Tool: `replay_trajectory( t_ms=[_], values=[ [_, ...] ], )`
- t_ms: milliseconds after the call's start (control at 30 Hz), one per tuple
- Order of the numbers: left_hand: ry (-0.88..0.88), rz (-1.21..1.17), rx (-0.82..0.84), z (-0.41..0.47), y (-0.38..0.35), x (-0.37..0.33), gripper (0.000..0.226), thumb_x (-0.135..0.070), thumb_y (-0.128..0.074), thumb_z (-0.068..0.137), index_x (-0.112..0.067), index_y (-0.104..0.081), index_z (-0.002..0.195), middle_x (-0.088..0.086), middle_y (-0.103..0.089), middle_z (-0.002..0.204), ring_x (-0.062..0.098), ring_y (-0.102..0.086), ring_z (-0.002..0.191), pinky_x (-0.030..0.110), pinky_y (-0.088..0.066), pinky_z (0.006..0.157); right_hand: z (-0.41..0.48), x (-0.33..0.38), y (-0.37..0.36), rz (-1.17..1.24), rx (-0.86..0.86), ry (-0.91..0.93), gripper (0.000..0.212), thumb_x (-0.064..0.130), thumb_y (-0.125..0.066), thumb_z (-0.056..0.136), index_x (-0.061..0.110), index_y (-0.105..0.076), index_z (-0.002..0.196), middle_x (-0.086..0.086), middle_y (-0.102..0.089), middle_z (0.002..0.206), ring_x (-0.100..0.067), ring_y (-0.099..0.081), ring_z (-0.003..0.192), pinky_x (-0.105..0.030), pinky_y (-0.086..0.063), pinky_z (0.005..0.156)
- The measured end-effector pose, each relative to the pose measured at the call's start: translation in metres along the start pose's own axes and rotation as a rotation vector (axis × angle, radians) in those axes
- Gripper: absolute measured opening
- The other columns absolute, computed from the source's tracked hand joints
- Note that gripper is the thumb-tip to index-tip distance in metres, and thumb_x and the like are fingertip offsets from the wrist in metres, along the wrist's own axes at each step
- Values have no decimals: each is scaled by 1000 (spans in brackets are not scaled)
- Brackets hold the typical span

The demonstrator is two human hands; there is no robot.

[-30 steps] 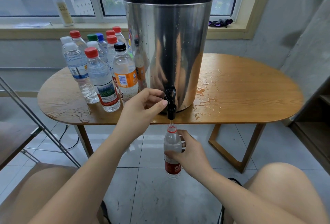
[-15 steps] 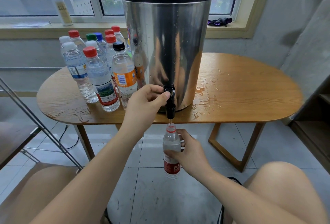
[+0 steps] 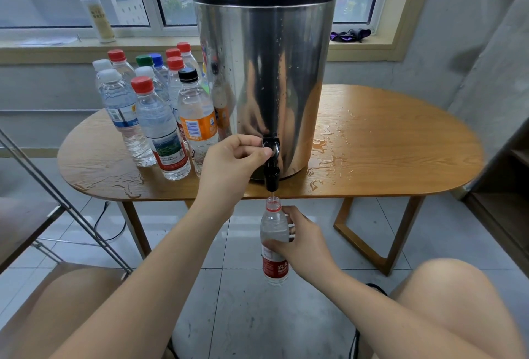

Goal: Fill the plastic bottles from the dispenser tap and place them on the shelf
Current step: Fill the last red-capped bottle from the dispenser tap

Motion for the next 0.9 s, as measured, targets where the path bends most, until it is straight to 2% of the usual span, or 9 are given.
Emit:
replay_trajectory(
  t_ms=[133, 200, 333, 467, 567, 667, 800, 900],
  values=[
    [-189, 113, 31, -5, -1, -7, 21, -13, -81, 97, -25, -74, 114, -10, -82, 94, 5, -79, 97, 27, -64, 88, 0, -1, 1, 3, -6, 5, 61, 42, -90, 84, 51, -53, 132, 18, -66, 125, -12, -65, 116, -39, -62, 98],
    [-228, 146, 16, -9, 1, -7, 21, -15, -81, 97, -28, -74, 112, -15, -82, 96, 3, -78, 97, 23, -63, 87, 0, 0, 1, -3, -8, 11, 62, 42, -90, 83, 52, -52, 131, 19, -66, 125, -12, -64, 116, -37, -61, 97],
    [-228, 122, 18, -9, 6, -4, 21, -17, -83, 96, -24, -76, 115, -13, -83, 99, 4, -78, 99, 27, -63, 90, 0, 1, 2, -10, -9, 9, 63, 43, -91, 83, 52, -51, 131, 19, -65, 125, -12, -63, 117, -40, -61, 98],
    [-229, 148, 24, -9, 21, 5, 22, -23, -83, 96, -27, -76, 117, -13, -82, 102, 11, -78, 100, 31, -62, 90, -1, 1, 2, 2, -3, 15, 63, 43, -91, 82, 51, -53, 131, 20, -66, 124, -12, -64, 116, -43, -62, 99],
    [-224, 238, -8, -7, 35, 22, 21, -24, -83, 96, -28, -76, 115, -15, -80, 101, 9, -76, 99, 24, -62, 82, -1, 0, 2, 7, -13, 44, 60, 45, -92, 80, 50, -57, 128, 20, -69, 120, -10, -66, 113, -41, -63, 97],
    [-205, 376, -49, -3, 46, 42, 21, -23, -83, 96, -28, -76, 115, -18, -79, 99, 2, -73, 99, 22, -60, 85, -3, 0, 2, 15, -19, 55, 59, 42, -93, 80, 51, -59, 127, 20, -70, 116, -7, -67, 108, -39, -64, 95],
    [-203, 570, -34, 3, 54, 66, 29, -23, -85, 93, -25, -76, 120, -18, -76, 103, -2, -70, 99, 27, -60, 91, -4, 2, 0, 5, -7, 60, 60, 38, -94, 80, 54, -56, 125, 20, -70, 116, -5, -68, 107, -35, -63, 95],
    [-234, 660, -15, 2, 54, 79, 33, -25, -86, 92, -23, -76, 123, -14, -76, 109, 2, -70, 102, 31, -60, 93, -6, 1, -1, -6, 0, 68, 61, 38, -94, 81, 54, -56, 126, 21, -69, 118, -3, -67, 108, -32, -62, 95]
  ],
)
Point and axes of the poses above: each hand's wrist, its own z-axis towards the middle knuckle, its own y-axis out of the back of the hand, x = y × z, the point moved 5 cm from there along z, towards the middle knuckle
